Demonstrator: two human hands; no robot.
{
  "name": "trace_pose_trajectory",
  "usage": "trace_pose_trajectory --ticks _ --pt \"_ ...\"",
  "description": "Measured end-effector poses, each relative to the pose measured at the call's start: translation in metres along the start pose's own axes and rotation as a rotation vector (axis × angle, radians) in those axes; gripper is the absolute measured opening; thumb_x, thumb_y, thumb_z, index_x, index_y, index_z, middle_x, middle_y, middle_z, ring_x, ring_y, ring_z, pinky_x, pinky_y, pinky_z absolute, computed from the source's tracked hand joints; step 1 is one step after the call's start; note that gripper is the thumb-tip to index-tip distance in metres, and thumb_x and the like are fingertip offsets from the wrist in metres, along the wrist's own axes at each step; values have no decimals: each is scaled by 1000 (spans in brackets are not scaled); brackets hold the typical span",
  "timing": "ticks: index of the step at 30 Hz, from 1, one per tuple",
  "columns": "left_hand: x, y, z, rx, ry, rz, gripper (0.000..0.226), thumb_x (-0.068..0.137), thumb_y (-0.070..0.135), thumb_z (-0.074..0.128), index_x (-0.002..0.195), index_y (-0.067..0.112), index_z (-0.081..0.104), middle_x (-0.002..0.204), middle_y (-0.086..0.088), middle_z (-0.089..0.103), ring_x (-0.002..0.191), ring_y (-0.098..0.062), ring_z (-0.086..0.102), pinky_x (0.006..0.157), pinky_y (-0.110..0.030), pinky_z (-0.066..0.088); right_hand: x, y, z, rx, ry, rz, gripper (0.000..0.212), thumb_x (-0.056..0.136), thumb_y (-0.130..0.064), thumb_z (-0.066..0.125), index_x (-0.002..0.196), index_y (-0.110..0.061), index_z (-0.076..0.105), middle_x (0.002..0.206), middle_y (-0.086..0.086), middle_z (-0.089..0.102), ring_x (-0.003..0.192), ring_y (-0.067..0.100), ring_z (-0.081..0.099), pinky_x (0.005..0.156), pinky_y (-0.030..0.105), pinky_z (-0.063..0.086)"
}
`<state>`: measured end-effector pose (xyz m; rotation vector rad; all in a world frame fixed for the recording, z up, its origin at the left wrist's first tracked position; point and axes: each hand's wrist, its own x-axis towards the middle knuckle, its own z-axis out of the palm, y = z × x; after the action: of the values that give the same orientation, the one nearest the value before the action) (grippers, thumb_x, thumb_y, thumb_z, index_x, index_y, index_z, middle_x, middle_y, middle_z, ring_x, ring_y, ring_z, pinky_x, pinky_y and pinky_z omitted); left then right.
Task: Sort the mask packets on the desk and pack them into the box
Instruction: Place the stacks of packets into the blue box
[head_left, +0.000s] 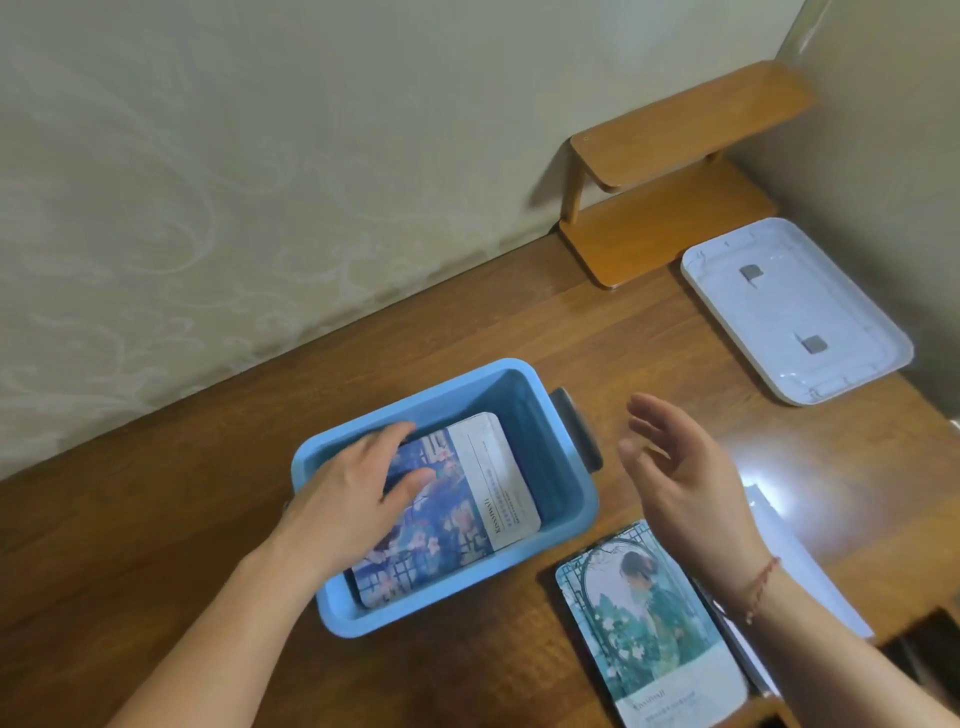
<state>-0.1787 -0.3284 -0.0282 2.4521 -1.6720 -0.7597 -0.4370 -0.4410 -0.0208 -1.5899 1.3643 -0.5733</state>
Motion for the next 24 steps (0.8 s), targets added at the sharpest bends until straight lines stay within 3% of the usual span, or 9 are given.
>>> trace_pose_trajectory --ticks 6,11,15,17,19,21,22,24 --pt "-16 3 3 188 207 242 56 91 49 45 135 15 54 132 1 59 122 -15 56 101 -24 36 -11 8 -1 -36 62 -94 40 91 -20 63 131 -23 56 126 -12 59 118 3 54 98 26 46" --pt "-11 15 0 197 104 -2 69 93 63 35 150 25 30 146 7 47 132 -12 46 104 -33 43 -6 4 3 -70 80 -153 32 91 -18 63 123 -20 62 119 -13 61 115 6 57 100 32 49" --pt "-7 14 -2 192 49 -60 64 89 69 27 139 31 39 133 8 56 120 -13 55 93 -34 49 -3 -21 15 -32 116 -412 27 93 -7 58 118 -14 65 115 -11 63 109 2 59 96 20 48" --pt "-5 14 -1 169 27 -74 62 90 68 28 137 30 41 132 7 57 120 -14 54 94 -34 47 7 -26 22 -84 49 -368 32 96 -12 55 128 -14 58 123 -9 59 115 1 52 101 18 41" --pt "-3 17 1 138 1 -86 59 94 62 32 142 27 38 138 6 53 126 -15 50 100 -35 43 22 -25 25 -169 -134 -163 35 100 -22 47 134 -15 50 132 -6 54 123 9 48 101 20 35" --pt "-2 16 5 133 -7 -79 58 96 58 34 144 26 36 140 5 51 127 -15 49 102 -35 42 31 -19 31 -197 -323 -27 20 101 -24 39 113 -15 53 111 -3 62 103 20 58 81 25 44" --pt "-2 15 7 135 -5 -73 58 96 58 34 144 25 36 139 5 51 127 -15 50 102 -34 42 32 -15 34 -217 -352 -33 15 101 -20 38 100 -12 50 95 -1 61 88 21 56 68 27 42" --pt "-2 11 9 121 -4 -68 57 96 58 34 143 26 37 137 6 52 125 -15 50 100 -34 44 33 -6 39 -245 -324 -81 11 99 -14 37 93 -10 45 87 0 54 77 17 50 63 29 36"
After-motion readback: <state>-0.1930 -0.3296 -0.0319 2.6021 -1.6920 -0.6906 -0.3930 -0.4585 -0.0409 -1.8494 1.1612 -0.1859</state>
